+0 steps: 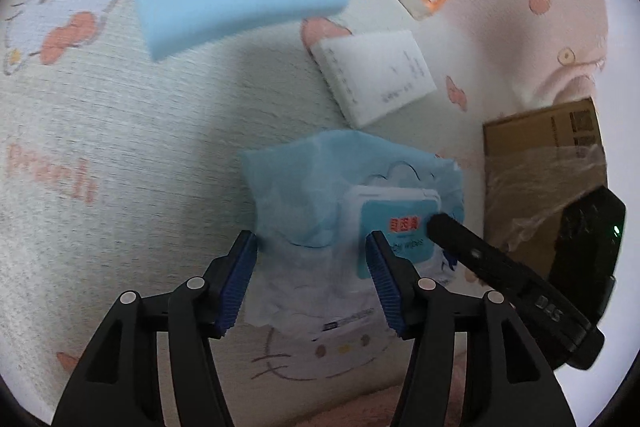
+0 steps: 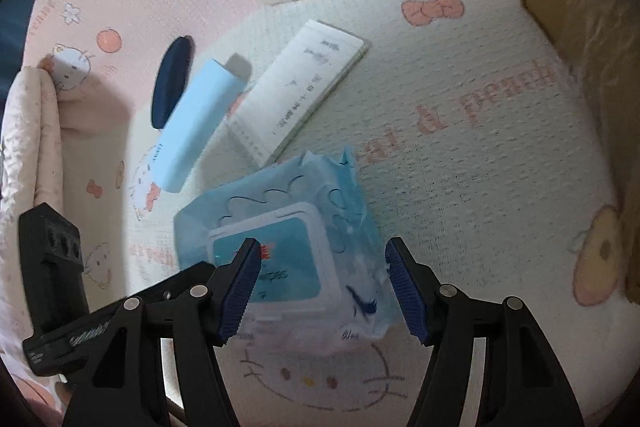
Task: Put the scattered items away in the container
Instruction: 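Lift the wipes pack with the left gripper and carry it to the cardboard box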
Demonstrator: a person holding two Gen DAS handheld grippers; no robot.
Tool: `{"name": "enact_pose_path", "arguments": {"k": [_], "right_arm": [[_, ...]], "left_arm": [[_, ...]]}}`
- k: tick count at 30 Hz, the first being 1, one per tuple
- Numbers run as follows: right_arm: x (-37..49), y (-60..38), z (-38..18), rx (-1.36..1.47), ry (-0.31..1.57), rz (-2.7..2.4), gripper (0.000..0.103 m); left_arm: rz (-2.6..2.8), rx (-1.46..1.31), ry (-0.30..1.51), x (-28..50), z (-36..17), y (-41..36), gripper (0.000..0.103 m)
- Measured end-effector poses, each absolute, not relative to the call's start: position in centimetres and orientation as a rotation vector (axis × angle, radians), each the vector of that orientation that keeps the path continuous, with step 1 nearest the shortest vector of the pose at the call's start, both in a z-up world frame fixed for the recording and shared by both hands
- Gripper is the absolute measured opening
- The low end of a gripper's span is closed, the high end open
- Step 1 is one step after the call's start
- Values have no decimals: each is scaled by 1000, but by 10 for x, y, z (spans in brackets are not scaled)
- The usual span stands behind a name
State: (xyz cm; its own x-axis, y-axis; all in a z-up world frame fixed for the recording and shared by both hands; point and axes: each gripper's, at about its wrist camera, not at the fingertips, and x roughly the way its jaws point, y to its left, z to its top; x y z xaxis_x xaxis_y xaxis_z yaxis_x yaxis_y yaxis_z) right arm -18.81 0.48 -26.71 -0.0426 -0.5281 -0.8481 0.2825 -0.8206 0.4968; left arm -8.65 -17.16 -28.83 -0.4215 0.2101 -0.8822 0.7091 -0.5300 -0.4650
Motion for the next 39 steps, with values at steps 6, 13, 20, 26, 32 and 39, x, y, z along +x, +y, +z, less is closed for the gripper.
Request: {"name": "enact_pose_path", "arguments": {"k": [6, 13, 20, 26, 32, 39], "right_arm": [[-189, 3, -272, 1659, -295, -1884, 62], [-184, 5, -271, 1621, -314, -1896, 61], [-177, 25, -271, 1611, -415, -1930, 55], [-172, 44, -252, 1553, -467, -1992, 52], [-171, 59, -216, 1454, -471, -2077, 52], [-166, 83, -158, 1303, -461, -2203, 52]], "left_arm": [[-2030, 1424, 1228, -96, -287, -167, 59], [-2055, 1459, 1115, -107, -281, -159, 55], [-2104, 1488, 1008, -116, -269, -148, 48], [-2166, 1486, 951, -122, -250, -135, 47], [-2243, 1423, 932, -127, -215, -125, 47], [-2348, 1317, 914, -140, -165, -110, 47]]}}
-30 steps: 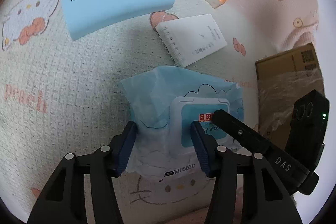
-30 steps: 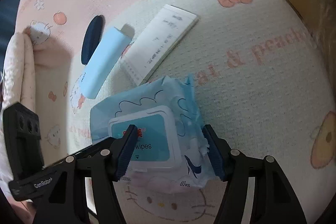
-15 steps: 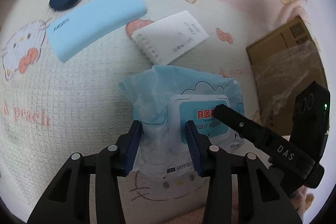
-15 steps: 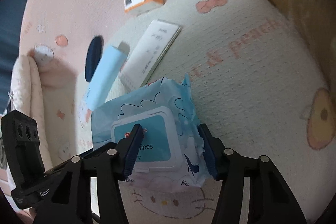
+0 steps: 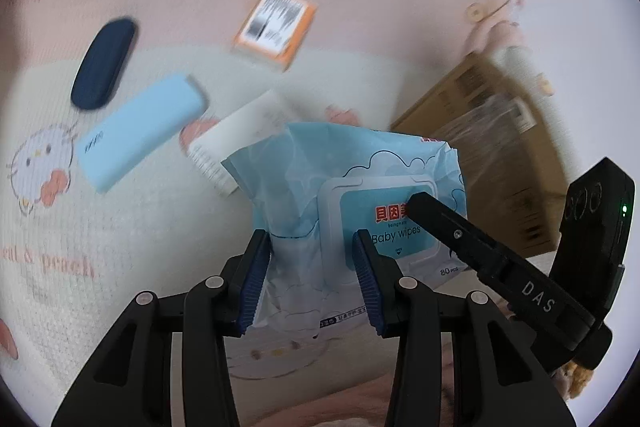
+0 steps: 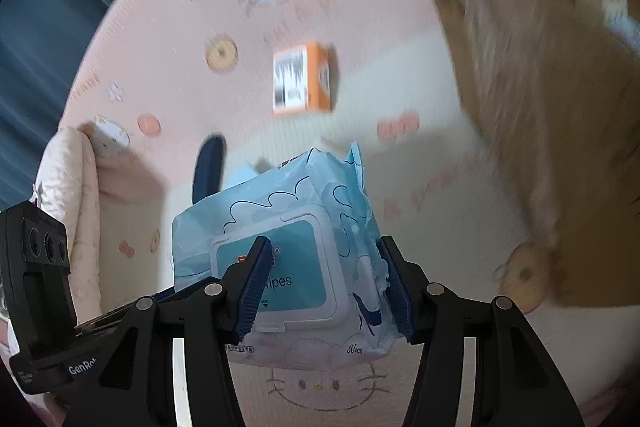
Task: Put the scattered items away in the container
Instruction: 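Lift the wipes pack with the left gripper and carry it to the cardboard box, then lower the wipes pack into the cardboard box and open the left gripper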
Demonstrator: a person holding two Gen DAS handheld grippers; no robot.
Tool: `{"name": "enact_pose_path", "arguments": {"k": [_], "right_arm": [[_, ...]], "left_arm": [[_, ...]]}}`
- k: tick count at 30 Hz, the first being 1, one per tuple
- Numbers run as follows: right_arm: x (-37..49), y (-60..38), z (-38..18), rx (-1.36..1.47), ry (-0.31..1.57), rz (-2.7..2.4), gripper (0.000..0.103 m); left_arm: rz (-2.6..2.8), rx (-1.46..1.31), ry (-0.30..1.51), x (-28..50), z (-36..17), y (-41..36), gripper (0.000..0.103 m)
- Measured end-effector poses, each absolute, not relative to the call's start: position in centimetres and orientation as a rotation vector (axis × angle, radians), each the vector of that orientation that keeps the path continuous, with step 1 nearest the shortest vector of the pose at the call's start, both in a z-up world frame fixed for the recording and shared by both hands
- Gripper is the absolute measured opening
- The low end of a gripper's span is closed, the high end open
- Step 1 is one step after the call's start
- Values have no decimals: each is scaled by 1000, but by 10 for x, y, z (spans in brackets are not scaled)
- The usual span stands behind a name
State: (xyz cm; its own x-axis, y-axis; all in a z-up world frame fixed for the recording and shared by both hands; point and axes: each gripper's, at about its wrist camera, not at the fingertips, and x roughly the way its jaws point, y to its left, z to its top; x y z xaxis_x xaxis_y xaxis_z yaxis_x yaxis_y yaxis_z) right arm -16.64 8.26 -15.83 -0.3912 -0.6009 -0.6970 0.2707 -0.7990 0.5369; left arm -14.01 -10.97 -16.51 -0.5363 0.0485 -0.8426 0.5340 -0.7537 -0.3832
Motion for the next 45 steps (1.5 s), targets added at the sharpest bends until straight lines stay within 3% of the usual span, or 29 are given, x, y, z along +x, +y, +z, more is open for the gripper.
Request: {"name": "enact_pose_path", "arguments": {"k": [12, 19, 36, 45], "right_arm": [[-154, 162, -53, 977, -568, -2468, 52], [-164, 224, -33, 930, -662, -2540, 52], [-222, 325, -56, 1158, -559, -2579, 52], [-268, 328, -93, 1290, -605, -2395, 50]], "left_arm": [[-2632, 1128, 820, -188, -72, -60, 47], [-2779, 1106, 708, -239, -47, -21, 47], [-2783, 1400, 710, -343, -79, 67, 47], [-2630, 1605, 733, -364, -116, 60, 47]]}}
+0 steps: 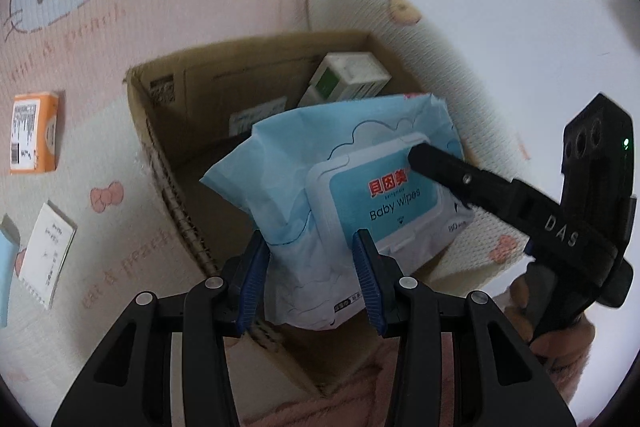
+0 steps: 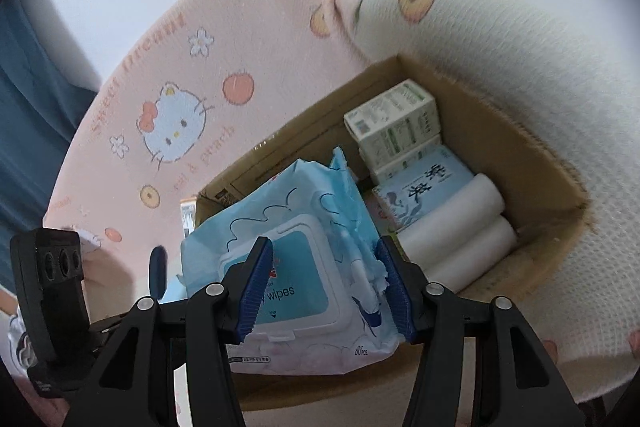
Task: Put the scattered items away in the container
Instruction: 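Lower the wipes pack into the cardboard box and open the left gripper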
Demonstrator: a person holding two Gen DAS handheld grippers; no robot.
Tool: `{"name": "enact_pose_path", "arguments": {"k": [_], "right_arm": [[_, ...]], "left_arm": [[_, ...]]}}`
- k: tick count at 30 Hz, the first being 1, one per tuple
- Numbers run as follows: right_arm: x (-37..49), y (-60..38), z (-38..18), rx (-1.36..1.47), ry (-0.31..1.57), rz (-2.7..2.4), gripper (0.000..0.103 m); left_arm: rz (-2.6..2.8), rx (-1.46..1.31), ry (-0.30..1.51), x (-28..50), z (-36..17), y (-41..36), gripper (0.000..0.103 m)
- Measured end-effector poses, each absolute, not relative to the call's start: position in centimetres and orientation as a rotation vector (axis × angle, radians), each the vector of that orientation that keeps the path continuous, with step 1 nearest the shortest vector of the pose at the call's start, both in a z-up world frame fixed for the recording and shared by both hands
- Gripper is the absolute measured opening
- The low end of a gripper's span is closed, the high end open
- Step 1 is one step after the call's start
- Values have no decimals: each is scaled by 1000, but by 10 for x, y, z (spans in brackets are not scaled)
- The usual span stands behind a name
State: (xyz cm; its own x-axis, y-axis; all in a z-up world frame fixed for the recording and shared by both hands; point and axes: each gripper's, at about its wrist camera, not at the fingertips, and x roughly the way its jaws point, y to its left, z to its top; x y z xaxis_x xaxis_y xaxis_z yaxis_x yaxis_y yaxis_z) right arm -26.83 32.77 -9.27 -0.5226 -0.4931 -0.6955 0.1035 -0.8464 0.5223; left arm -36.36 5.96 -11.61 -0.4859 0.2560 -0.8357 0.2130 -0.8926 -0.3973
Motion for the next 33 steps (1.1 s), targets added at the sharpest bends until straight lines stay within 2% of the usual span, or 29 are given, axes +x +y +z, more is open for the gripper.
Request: {"name": "enact_pose_path", "arguments": {"k": [3, 9, 13, 20, 21, 22, 23, 25, 26, 27, 30, 32, 33], "right_arm": [[-273, 326, -101, 1354, -551, -2364, 48], [-274, 336, -101, 1460, -484, -2294, 48], [-284, 328, -90, 1491, -329, -2318, 48], [-311, 298, -86, 1552, -204, -2289, 48], [-317, 293, -90, 1581, -194, -2283, 46], [-323, 287, -95, 1631, -182, -2275, 25], [-329, 281, -101, 1684, -165, -2266, 11], [-339, 269, -111, 1751, -90, -2272, 11], [-343, 263, -116, 1765, -42, -2267, 11], [-348, 258, -124, 1806, -2, -2258, 11], [-358, 257, -142, 1882, -95, -2213, 11], [-365, 260, -149, 1897, -123, -2236, 11], [-371, 262, -152, 1911, -133, -2236, 11]], "left_arm": [[2526, -1671, -664, -367, -117, 59, 47], [2522, -1644, -553, -370, -97, 52, 49], [2530, -1667, -539, -382, -96, 43, 49], [2477, -1640, -559, -396, -105, 37, 49], [2469, -1640, -571, -398, -108, 36, 49], [2474, -1644, -577, -399, -110, 35, 49], [2487, -1631, -588, -401, -111, 34, 48], [2501, -1602, -589, -405, -115, 32, 33], [2492, -1633, -591, -409, -119, 32, 21], [2476, -1679, -600, -413, -123, 31, 18], [2411, -1711, -659, -425, -136, 30, 16], [2420, -1765, -635, -432, -139, 29, 8], [2423, -1763, -625, -435, -139, 30, 8]]}}
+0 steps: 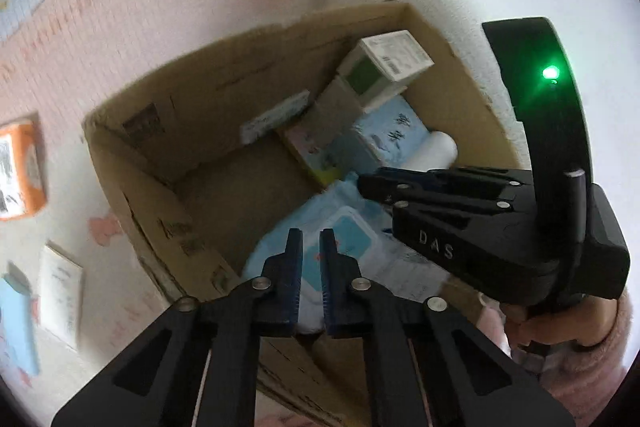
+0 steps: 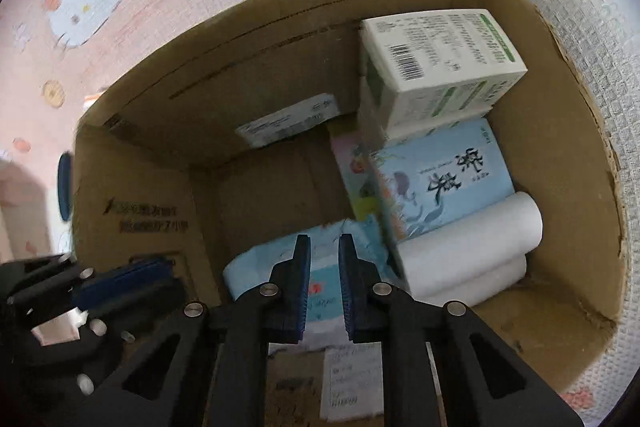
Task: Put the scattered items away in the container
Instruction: 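Lower the wipes pack into the cardboard box and open the left gripper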
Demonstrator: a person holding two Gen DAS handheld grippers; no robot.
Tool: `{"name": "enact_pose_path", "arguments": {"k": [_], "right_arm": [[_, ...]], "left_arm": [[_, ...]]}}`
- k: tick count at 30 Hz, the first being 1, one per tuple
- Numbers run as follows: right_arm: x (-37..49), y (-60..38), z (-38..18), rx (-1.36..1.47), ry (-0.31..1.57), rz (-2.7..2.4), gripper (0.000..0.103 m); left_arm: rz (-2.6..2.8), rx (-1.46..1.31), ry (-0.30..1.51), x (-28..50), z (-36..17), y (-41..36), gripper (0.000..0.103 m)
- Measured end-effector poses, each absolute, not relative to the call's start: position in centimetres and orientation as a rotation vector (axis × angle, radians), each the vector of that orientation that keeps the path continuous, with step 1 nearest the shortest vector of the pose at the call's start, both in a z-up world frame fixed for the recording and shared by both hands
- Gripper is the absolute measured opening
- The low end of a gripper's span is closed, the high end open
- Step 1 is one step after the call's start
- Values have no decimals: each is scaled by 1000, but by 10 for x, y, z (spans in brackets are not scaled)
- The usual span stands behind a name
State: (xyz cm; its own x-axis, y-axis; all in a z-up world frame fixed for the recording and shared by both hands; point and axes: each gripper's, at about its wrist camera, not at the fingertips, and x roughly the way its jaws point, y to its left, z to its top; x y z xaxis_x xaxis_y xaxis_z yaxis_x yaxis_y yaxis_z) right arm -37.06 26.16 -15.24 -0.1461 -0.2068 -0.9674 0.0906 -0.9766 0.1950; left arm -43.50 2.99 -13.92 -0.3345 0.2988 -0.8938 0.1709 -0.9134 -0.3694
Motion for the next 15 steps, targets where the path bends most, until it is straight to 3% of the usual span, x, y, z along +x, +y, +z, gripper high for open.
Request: {"name": "enact_pose_path", "arguments": {"k": [6, 10, 13, 15], "right_arm": [[-382, 278, -175, 2028, -257, -2216, 11], [-382, 295, -183, 2040, -469, -2197, 11], [-383, 296, -183, 2026, -496, -2209, 11], [-382, 294, -182, 1977, -503, -2208, 11]], "left_arm": [[2357, -1836, -599, -462, -147, 34, 8], [2202, -1874, -608, -486, -164, 42, 12], [2185, -1939, -586, -491, -172, 43, 13], [2227, -1937, -541, -492, -172, 41, 20]]}}
